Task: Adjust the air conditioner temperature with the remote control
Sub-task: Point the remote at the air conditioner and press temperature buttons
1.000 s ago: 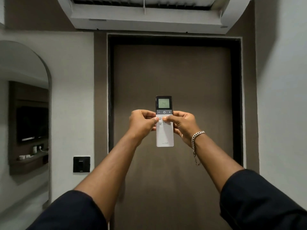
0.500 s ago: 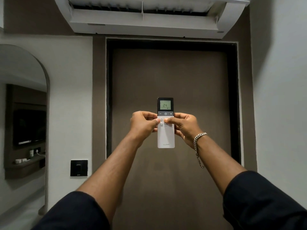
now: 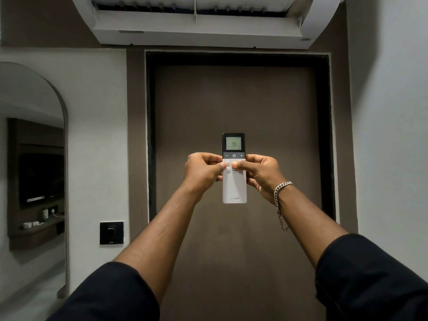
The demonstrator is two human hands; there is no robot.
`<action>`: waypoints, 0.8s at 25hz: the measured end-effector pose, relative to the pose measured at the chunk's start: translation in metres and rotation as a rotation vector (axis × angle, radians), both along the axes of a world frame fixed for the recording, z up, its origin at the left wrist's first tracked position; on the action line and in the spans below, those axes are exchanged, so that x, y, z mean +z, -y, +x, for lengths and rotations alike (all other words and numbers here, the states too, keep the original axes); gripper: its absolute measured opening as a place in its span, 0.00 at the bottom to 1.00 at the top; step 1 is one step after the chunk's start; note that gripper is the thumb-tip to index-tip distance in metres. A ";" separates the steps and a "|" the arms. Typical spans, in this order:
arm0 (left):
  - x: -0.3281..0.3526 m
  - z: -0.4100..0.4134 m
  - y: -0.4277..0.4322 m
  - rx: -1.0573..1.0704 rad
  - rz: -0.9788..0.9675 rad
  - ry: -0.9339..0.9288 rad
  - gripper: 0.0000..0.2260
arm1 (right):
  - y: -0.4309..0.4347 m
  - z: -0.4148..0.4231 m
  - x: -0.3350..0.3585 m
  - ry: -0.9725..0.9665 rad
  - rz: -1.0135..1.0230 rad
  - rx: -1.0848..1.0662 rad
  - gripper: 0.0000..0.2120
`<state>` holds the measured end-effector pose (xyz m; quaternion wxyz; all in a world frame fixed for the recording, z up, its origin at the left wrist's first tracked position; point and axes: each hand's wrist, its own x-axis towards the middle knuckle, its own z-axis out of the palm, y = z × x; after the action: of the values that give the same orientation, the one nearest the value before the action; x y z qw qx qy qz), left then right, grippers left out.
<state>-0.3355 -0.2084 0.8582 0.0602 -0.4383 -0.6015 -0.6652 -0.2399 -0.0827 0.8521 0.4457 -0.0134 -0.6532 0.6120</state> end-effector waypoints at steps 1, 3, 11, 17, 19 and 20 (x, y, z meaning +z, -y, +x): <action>0.000 0.000 0.000 -0.002 0.000 -0.003 0.12 | 0.000 0.001 0.000 0.002 0.007 -0.006 0.11; 0.001 0.000 0.000 0.002 -0.006 -0.013 0.12 | 0.001 0.002 0.001 -0.001 0.018 -0.016 0.10; -0.001 0.001 -0.002 -0.020 0.006 -0.009 0.09 | 0.002 0.005 0.001 0.005 0.030 -0.028 0.09; -0.003 0.001 -0.004 -0.017 0.019 0.031 0.07 | 0.002 0.004 -0.001 -0.017 0.003 -0.023 0.06; -0.004 0.001 -0.005 -0.022 0.027 0.049 0.05 | 0.001 0.002 -0.001 -0.015 -0.020 -0.033 0.03; -0.004 0.000 -0.006 -0.020 0.024 0.050 0.05 | 0.001 0.001 -0.001 -0.014 -0.025 -0.040 0.01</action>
<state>-0.3351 -0.2028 0.8546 0.0437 -0.4267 -0.5903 -0.6838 -0.2391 -0.0836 0.8512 0.4623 -0.0278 -0.6419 0.6111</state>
